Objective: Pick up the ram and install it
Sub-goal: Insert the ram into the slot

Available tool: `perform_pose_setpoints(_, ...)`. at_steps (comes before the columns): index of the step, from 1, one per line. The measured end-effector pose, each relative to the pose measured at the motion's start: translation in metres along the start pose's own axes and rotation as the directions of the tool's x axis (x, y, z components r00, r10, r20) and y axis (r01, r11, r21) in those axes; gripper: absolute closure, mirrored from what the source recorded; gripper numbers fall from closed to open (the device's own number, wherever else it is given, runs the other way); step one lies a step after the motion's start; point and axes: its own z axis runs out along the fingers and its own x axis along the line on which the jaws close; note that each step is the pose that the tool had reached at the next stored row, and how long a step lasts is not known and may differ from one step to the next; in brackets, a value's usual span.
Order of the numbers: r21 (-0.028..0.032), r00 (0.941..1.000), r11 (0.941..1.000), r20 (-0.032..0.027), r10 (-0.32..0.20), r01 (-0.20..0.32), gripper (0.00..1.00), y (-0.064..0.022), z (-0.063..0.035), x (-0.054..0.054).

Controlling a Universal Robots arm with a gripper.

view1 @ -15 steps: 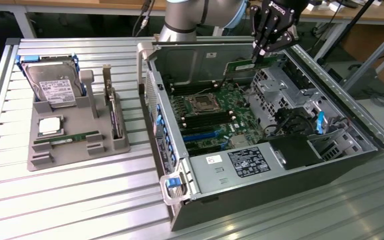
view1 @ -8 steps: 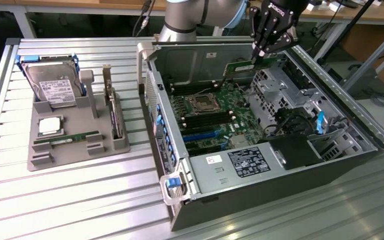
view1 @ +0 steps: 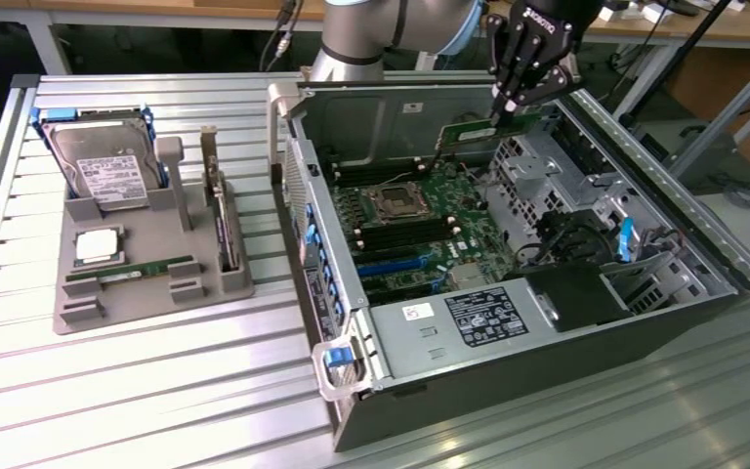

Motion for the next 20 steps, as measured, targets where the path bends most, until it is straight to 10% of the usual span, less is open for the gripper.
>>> perform_pose_setpoints(20,0.0,1.0,1.0,-0.0001,0.0,0.0,0.87,-0.0002,0.0053,0.0)
